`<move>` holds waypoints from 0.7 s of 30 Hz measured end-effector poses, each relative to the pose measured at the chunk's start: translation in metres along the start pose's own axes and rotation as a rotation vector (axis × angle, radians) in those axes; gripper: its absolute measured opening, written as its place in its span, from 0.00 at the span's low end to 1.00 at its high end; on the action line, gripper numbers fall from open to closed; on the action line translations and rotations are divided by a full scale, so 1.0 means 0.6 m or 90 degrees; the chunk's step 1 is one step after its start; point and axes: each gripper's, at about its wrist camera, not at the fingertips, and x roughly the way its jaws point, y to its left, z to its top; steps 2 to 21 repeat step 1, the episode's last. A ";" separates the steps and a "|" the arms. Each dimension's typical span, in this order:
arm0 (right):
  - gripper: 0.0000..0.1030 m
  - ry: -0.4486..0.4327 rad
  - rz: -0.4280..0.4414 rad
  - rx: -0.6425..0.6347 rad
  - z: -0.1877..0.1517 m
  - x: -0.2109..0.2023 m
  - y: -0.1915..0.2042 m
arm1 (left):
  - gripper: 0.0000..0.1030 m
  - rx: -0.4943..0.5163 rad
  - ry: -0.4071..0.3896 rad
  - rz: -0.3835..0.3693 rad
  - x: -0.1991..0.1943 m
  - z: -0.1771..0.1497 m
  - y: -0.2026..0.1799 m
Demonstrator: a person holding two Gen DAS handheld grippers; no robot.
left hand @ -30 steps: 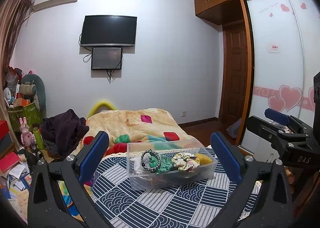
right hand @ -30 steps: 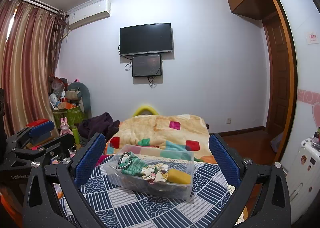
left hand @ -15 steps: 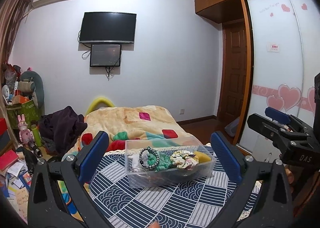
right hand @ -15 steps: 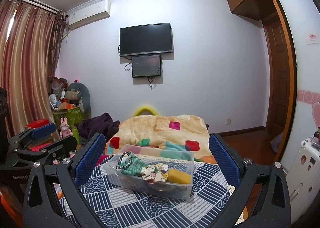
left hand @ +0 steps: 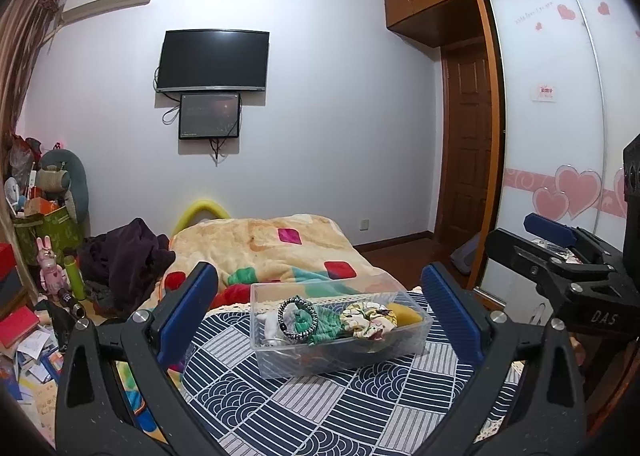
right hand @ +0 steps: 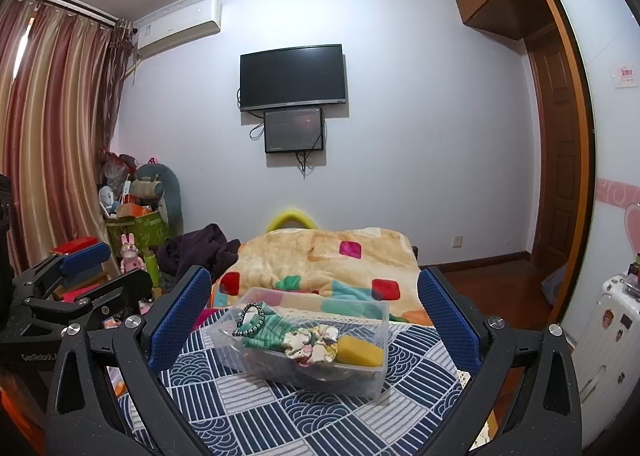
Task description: Organize soft objects
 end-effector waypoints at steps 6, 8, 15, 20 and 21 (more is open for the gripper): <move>1.00 -0.001 -0.001 0.000 0.000 0.000 0.000 | 1.00 -0.001 0.001 0.001 0.000 0.000 0.001; 1.00 -0.001 -0.001 0.000 0.000 0.000 0.000 | 1.00 -0.001 0.001 0.001 0.000 0.000 0.001; 1.00 -0.001 -0.001 0.000 0.000 0.000 0.000 | 1.00 -0.001 0.001 0.001 0.000 0.000 0.001; 1.00 -0.001 -0.001 0.000 0.000 0.000 0.000 | 1.00 -0.001 0.001 0.001 0.000 0.000 0.001; 1.00 -0.001 -0.001 0.000 0.000 0.000 0.000 | 1.00 -0.001 0.001 0.001 0.000 0.000 0.001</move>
